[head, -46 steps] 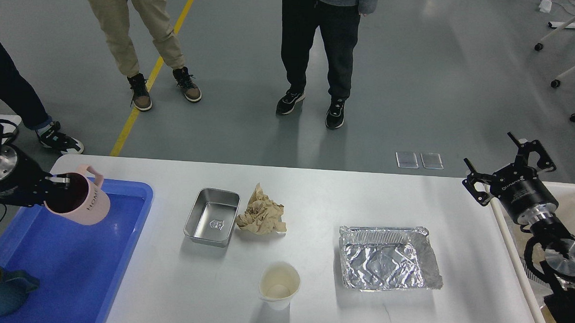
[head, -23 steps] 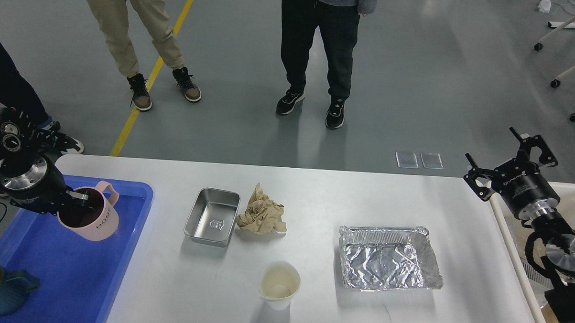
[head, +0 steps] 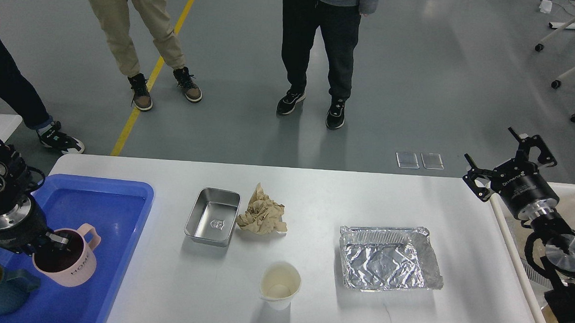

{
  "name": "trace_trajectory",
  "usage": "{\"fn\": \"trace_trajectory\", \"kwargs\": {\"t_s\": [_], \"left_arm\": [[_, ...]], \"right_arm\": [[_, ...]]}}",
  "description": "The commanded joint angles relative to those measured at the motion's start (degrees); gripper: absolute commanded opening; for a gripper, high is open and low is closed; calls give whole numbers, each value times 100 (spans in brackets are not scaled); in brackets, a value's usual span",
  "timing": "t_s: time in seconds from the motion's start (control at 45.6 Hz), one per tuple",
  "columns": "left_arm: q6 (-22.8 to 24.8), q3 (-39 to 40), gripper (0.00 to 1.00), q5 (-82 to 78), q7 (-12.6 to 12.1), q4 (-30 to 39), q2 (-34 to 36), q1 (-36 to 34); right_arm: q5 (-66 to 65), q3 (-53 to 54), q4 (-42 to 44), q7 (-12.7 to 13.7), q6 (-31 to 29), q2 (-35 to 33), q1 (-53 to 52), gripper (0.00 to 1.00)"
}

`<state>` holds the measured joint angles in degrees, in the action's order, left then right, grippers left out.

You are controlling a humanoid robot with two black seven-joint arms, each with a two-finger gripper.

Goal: Tidy desktop
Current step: 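Lower the pink mug into the blue bin and open the left gripper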

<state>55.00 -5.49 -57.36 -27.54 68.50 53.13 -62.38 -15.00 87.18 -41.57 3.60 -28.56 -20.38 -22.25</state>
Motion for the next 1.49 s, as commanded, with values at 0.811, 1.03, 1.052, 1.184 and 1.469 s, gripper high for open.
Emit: {"fn": "trace_trajectory", "kwargs": {"t_s": [0.811, 1.03, 1.052, 1.184, 1.469], "left_arm": [[0, 180, 0, -276, 3, 41, 57, 701], [0, 198, 0, -267, 3, 6, 57, 710], [0, 198, 0, -276, 3, -3, 57, 718], [0, 303, 0, -293, 3, -12, 40, 920], [0, 426, 0, -293, 3, -223, -57, 1079]], "right_arm": [[-38, 1, -9, 0, 105, 8, 37, 100], [-38, 1, -9, 0, 96, 34, 46, 100], [-38, 1, -9, 0, 96, 34, 46, 100], [-38, 1, -9, 0, 88, 34, 46, 100], [-38, 1, -9, 0, 79, 52, 72, 100]]}}
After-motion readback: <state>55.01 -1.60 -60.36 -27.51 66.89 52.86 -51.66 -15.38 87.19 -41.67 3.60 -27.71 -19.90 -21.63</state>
